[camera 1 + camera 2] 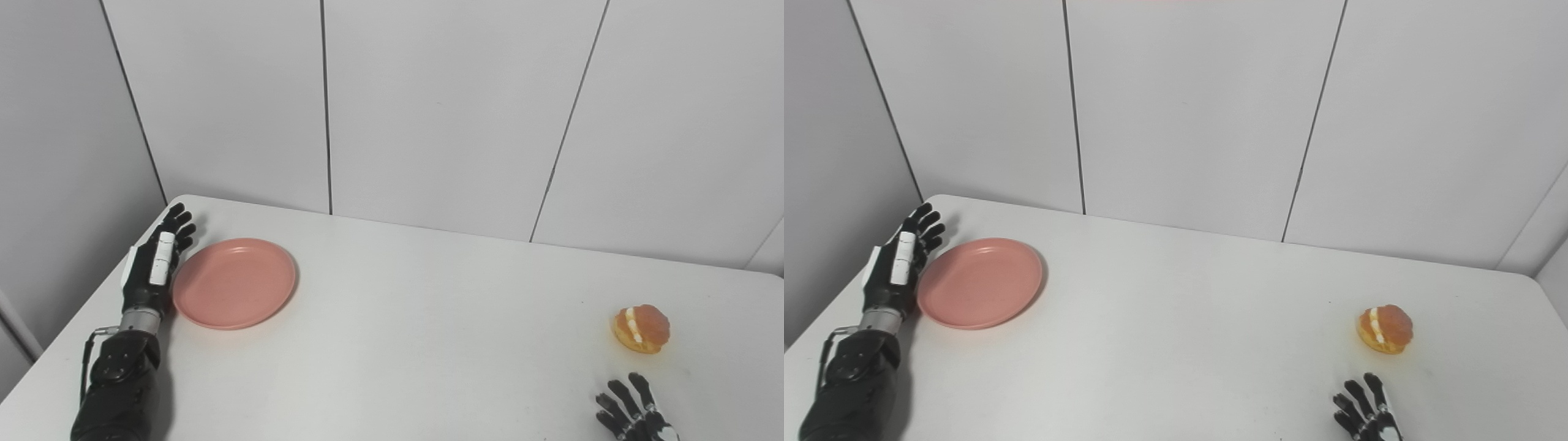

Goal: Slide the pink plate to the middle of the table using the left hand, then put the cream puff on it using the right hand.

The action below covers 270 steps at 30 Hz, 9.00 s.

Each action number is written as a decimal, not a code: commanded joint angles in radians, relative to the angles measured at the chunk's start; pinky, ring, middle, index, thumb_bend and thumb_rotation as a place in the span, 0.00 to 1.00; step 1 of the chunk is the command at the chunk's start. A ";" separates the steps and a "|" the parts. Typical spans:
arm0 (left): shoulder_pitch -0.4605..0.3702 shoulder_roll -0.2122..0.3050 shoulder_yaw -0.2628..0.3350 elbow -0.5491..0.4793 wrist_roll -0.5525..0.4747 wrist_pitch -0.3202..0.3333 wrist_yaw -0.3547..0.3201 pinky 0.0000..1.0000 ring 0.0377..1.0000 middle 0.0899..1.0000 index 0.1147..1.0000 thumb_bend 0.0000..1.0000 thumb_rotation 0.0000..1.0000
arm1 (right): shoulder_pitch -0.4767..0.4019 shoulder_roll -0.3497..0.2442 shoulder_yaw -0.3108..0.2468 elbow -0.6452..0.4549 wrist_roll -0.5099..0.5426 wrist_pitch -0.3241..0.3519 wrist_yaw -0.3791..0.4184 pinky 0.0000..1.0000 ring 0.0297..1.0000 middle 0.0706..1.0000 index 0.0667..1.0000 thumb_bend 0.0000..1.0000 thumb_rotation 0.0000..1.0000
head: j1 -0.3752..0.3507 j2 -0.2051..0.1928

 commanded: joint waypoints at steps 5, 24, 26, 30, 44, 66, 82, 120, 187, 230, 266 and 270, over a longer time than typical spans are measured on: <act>0.025 -0.021 -0.026 -0.019 -0.003 -0.020 -0.015 0.95 0.95 0.94 0.89 0.88 0.94 | 0.031 -0.009 0.003 -0.006 0.002 0.036 0.004 0.89 0.88 0.92 0.99 0.82 1.00 | -0.003 0.006; 0.104 -0.084 -0.129 -0.239 -0.019 0.060 -0.028 0.88 0.91 0.92 0.87 0.90 0.93 | 0.038 -0.008 0.008 -0.025 0.001 0.056 0.002 0.87 0.87 0.91 0.98 0.81 1.00 | -0.013 0.014; 0.116 -0.099 -0.138 -0.282 -0.017 0.087 -0.023 0.89 0.90 0.91 0.87 0.88 0.93 | 0.039 -0.007 0.009 -0.027 -0.001 0.056 0.001 0.87 0.86 0.91 0.98 0.81 1.00 | -0.014 0.015; 0.130 -0.124 -0.155 -0.341 -0.003 0.130 -0.005 0.87 0.88 0.89 0.85 0.87 0.93 | 0.039 -0.007 0.013 -0.027 -0.007 0.052 0.001 0.86 0.86 0.91 0.98 0.80 1.00 | -0.019 0.016; 0.132 -0.188 -0.225 -0.397 0.014 0.176 -0.011 0.84 0.90 0.91 0.87 0.91 0.93 | 0.043 -0.005 0.022 -0.036 -0.011 0.060 0.000 0.86 0.85 0.90 0.98 0.82 1.00 | -0.029 0.023; 0.087 -0.281 -0.275 -0.369 0.006 0.179 -0.040 0.84 0.89 0.90 0.84 0.88 0.90 | 0.048 -0.003 0.037 -0.040 -0.023 0.050 -0.009 0.82 0.84 0.89 0.96 0.82 1.00 | -0.058 0.033; 0.075 -0.354 -0.321 -0.353 0.019 0.168 -0.052 0.83 0.89 0.90 0.84 0.89 0.90 | 0.057 0.012 0.058 -0.063 -0.044 0.061 -0.031 0.81 0.82 0.87 0.95 0.82 1.00 | -0.105 0.053; 0.071 -0.351 -0.327 -0.346 -0.041 0.134 -0.154 0.89 0.91 0.92 0.85 0.90 0.88 | 0.023 0.139 0.168 -0.116 -0.191 0.172 -0.142 0.78 0.80 0.86 0.94 0.88 1.00 | -0.457 0.105; 0.071 -0.350 -0.326 -0.312 -0.042 0.143 -0.187 0.90 0.91 0.89 0.85 0.93 0.85 | -0.675 -0.461 0.135 0.089 -0.943 0.292 0.137 0.77 0.85 0.87 0.83 1.00 0.51 | -0.492 0.096; 0.095 -0.358 -0.331 -0.355 -0.025 0.164 -0.179 0.89 0.89 0.89 0.86 0.89 0.86 | -0.735 -0.429 0.226 0.448 -0.863 0.257 0.052 0.59 0.69 0.76 0.75 1.00 0.28 | -0.455 0.115; 0.107 -0.389 -0.343 -0.398 0.018 0.199 -0.130 0.86 0.87 0.87 0.83 0.88 0.85 | -0.751 -0.475 0.240 0.223 -0.837 0.273 0.119 0.31 0.37 0.40 0.48 0.53 0.00 | -0.343 0.134; 0.114 -0.408 -0.352 -0.409 0.039 0.197 -0.103 0.84 0.86 0.86 0.83 0.84 0.85 | -0.758 -0.476 0.233 0.135 -0.826 0.256 0.139 0.33 0.37 0.40 0.47 0.53 0.00 | -0.285 0.134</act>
